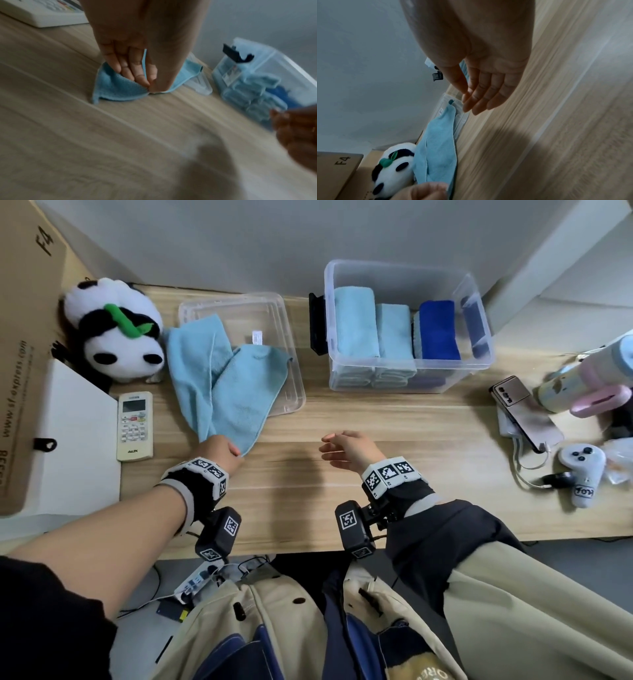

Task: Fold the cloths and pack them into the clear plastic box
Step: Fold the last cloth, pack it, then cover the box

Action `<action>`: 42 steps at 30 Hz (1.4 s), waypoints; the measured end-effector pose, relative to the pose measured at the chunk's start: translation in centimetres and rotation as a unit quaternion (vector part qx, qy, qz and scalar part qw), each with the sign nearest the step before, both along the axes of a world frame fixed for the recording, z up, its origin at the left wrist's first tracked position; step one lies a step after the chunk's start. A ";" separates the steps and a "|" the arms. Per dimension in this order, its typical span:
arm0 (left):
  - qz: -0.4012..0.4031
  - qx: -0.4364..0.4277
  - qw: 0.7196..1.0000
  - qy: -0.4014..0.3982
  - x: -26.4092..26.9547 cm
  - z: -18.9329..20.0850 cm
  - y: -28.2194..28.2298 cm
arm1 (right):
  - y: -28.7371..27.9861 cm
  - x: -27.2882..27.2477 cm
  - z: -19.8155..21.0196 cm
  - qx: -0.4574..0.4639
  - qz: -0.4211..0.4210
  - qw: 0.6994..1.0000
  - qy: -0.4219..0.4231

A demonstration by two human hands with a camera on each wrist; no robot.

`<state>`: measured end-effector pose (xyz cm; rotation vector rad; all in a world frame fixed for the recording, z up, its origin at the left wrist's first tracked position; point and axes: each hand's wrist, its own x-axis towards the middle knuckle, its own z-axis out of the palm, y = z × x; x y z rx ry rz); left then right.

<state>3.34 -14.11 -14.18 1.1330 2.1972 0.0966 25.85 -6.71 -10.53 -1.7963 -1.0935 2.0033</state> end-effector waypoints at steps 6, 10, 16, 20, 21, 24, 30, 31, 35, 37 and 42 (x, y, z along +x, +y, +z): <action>0.040 0.232 0.952 -0.196 1.8 6.0 3.7 | 0.3 -0.7 1.5 0.100 0.013 0.995 -0.029; 0.035 0.300 0.913 -0.275 3.1 11.1 6.4 | 1.5 -1.8 3.9 0.239 0.018 0.970 -0.044; 0.004 0.330 0.854 -0.402 5.7 17.3 7.3 | 4.4 -1.4 7.9 0.447 0.089 0.888 -0.061; -0.015 0.342 0.827 -0.446 6.7 19.6 7.6 | 5.1 -0.5 9.3 0.461 0.142 0.874 -0.057; -0.022 0.351 0.827 -0.439 6.8 20.1 7.7 | 5.1 -0.2 9.5 0.450 0.147 0.879 -0.056; -0.033 0.386 0.825 -0.413 6.7 20.9 8.1 | 5.0 0.9 9.9 0.418 0.140 0.897 -0.038; -0.066 0.427 0.783 -0.447 8.0 22.5 9.0 | 4.4 1.8 11.4 0.416 0.132 0.900 -0.009; -0.077 0.431 0.780 -0.448 8.4 22.9 9.1 | 4.4 1.9 11.7 0.419 0.126 0.899 -0.019; -0.073 0.439 0.782 -0.436 9.4 23.3 9.9 | 4.3 3.1 12.5 0.406 0.134 0.904 -0.029; -0.054 0.441 0.791 -0.420 9.4 23.0 10.3 | 4.4 4.3 12.4 0.425 0.122 0.895 -0.065; -0.020 0.388 0.865 -0.317 8.0 20.5 11.4 | 5.5 8.5 12.1 0.447 0.028 0.883 -0.143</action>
